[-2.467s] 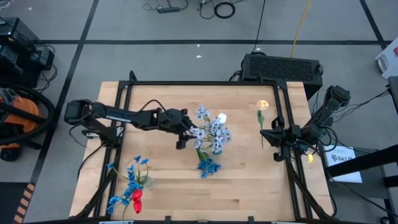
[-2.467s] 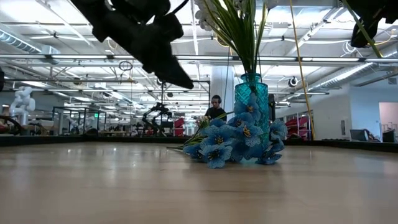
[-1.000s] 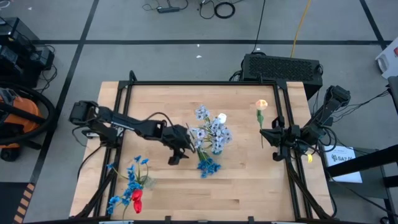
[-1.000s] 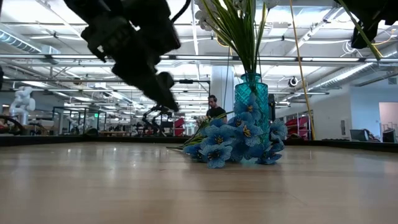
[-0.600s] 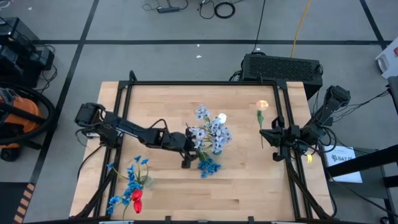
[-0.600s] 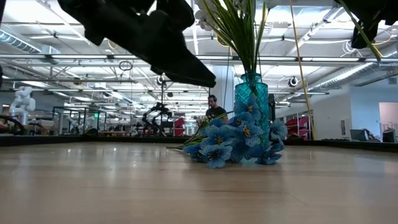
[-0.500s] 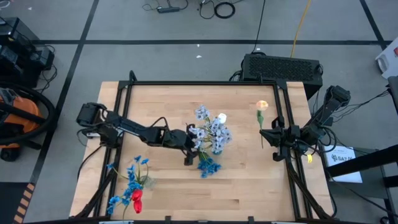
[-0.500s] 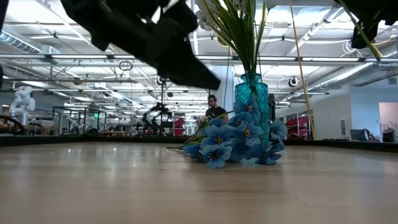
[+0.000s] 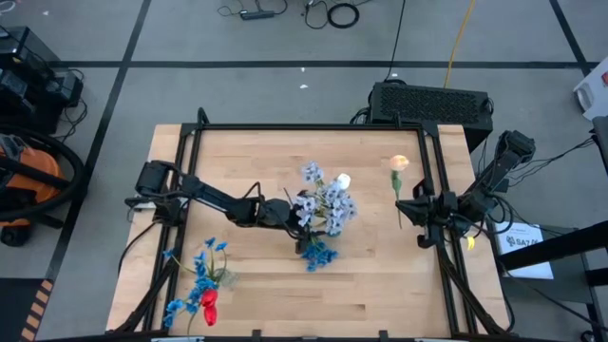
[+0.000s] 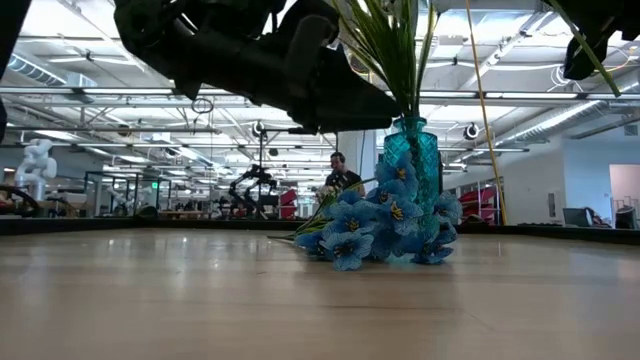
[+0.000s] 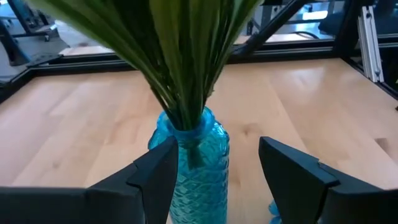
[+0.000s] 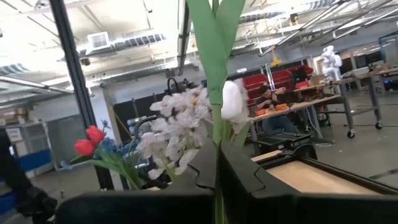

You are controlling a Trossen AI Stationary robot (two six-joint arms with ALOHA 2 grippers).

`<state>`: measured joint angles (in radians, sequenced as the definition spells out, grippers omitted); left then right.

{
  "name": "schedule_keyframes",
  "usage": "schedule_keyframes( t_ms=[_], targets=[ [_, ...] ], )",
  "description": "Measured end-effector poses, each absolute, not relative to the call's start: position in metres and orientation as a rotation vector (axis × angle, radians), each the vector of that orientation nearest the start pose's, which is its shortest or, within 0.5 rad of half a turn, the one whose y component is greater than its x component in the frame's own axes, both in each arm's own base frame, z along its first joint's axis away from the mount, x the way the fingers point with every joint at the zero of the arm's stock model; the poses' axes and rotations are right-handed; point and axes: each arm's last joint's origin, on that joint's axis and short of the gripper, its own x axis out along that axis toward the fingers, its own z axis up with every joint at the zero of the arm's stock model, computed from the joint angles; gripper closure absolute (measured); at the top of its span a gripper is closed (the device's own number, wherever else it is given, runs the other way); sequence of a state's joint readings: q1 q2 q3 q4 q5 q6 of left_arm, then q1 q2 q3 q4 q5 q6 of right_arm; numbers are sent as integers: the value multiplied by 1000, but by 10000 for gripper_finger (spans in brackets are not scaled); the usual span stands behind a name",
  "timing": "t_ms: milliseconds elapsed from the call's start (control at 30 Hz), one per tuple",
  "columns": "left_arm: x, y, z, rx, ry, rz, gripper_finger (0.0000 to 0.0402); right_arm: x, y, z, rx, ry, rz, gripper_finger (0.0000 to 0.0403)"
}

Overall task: Sort flowers into vase by color
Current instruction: Put the pink flower into the blue flower vase

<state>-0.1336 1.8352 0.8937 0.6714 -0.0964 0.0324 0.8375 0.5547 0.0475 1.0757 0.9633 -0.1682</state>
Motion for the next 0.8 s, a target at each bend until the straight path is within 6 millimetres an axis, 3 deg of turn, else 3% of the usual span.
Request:
schedule_keyframes(
  t_ms=[333,467,800],
  targets=[
    [372,-45,171,42,256,-5,171,92,67,220,265,-334,-122,403],
    [374,-42,178,38,185,90,171,93,69,217,230,-306,-120,403],
    [375,-43,189,-40,78,95,171,96,73,209,134,-255,-66,403]
  ],
)
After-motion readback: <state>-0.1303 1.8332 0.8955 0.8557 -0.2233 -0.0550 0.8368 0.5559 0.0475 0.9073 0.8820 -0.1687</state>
